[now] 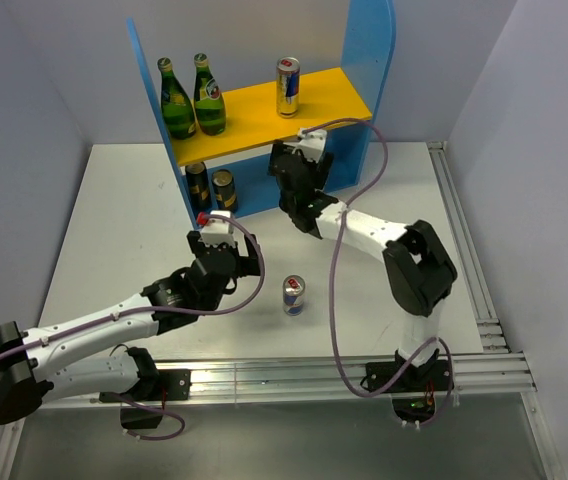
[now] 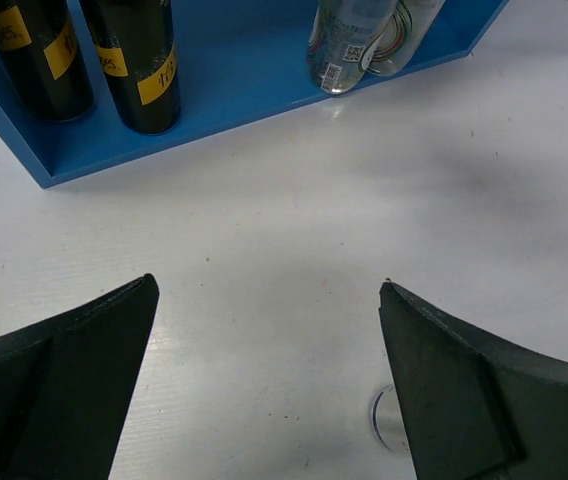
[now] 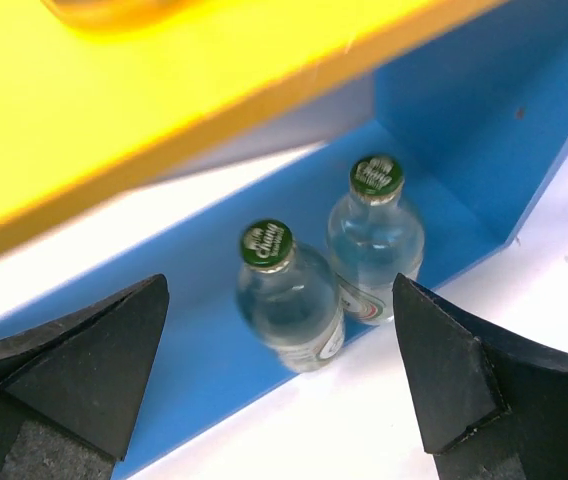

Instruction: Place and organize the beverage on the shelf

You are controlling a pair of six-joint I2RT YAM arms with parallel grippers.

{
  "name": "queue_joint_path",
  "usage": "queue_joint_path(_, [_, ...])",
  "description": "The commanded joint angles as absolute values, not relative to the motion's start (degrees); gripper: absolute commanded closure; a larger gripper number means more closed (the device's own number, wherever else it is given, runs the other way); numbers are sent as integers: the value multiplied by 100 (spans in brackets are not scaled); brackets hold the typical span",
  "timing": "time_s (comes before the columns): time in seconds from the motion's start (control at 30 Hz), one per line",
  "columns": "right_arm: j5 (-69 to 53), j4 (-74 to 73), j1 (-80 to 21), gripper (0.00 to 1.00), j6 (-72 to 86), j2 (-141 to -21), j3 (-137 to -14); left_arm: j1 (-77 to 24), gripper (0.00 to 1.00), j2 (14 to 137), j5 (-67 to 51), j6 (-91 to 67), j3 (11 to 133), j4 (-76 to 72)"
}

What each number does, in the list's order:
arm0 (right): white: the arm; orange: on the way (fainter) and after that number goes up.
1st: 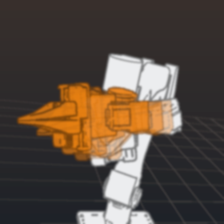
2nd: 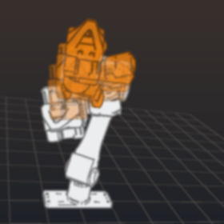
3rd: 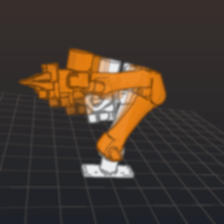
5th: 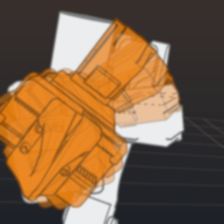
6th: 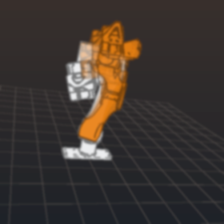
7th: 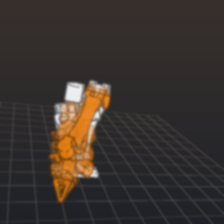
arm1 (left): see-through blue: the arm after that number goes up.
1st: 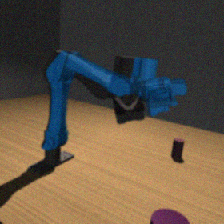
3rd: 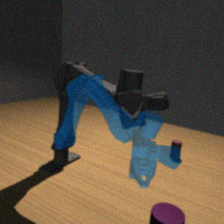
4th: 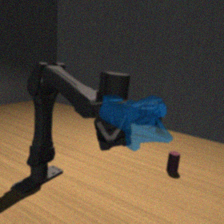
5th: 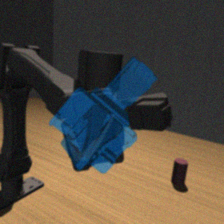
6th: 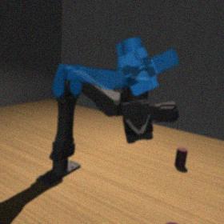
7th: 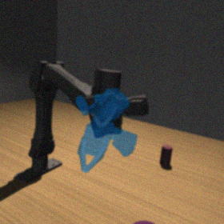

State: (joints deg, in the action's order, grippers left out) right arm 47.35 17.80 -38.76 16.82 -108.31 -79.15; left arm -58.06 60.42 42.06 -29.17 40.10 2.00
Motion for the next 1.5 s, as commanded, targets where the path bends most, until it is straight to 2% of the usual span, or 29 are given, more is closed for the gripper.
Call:
queue_joint_path(0.0, [4974, 2162, -4008, 0, 1802, -10143, -7630, -5774, 1, 5854, 4236, -2848, 4184, 246])
queue_joint_path(0.17, [5404, 1856, -4236, 0, 2047, -9222, -7015, -5774, 1, 5880, 3904, -2664, 4079, 211])
queue_joint_path(0.3, [5800, 1478, -4543, 0, 2311, -8106, -6033, -5801, 1, 5766, 2343, -2286, 3745, -272])
queue_joint_path(0.53, [6161, 55, -4684, 0, 3224, -5682, -4800, -6169, 1, 5880, 671, -2013, 3463, -816])
queue_joint_path(0.8, [6460, -755, -4693, 0, 3357, -4343, -4113, -6618, 1, 5879, 211, -2171, 3155, -1371])
queue_joint_path(0.97, [6381, -1318, -4693, 0, 3682, -4123, -4008, -6881, 1, 6353, 746, -2188, 3147, -1546])
queue_joint_path(1.1, [6276, -1538, -4693, 0, 3805, -3789, -3929, -7022, 1, 6767, 2271, -2477, 2866, -2205])
queue_joint_path(1.23, [6293, -1792, -4693, 0, 3832, -3534, -3867, -7031, 1, 7215, 3038, -2645, 2742, -2741])
queue_joint_path(1.47, [6293, -1846, -4693, 0, 3771, -3173, -3692, -7031, 3, 8251, 3665, -2751, 2926, -3515])
